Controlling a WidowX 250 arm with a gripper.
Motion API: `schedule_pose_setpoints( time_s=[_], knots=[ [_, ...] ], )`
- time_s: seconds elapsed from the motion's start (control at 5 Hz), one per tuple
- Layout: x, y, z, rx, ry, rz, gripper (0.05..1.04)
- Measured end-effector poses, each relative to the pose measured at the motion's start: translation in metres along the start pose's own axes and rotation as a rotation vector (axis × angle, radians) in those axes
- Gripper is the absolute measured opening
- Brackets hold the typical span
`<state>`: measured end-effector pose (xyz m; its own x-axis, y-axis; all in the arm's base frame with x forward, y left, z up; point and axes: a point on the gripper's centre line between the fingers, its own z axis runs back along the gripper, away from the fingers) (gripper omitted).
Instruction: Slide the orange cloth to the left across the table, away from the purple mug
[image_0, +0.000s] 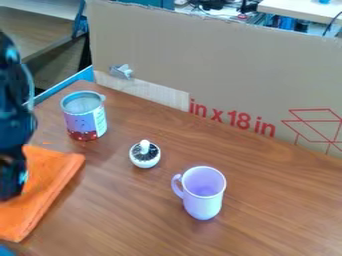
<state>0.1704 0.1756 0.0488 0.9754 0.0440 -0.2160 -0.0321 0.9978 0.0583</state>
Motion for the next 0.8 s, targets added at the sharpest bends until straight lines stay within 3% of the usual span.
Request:
schedule_pose_setpoints(
  time_s=[0.2,0.4,0.6,0.8],
  knots=[
    [-0.013,-0.015,0.044,-0.009,-0.107,-0.049,1.001],
    [-0.025,-0.036,0.057,-0.003,-0.106,-0.105,1.001],
    [-0.025,-0.063,0.059,-0.006,-0.07,-0.16,1.001],
    [-0.025,-0.063,0.059,-0.003,-0.069,-0.157,1.001]
  ],
)
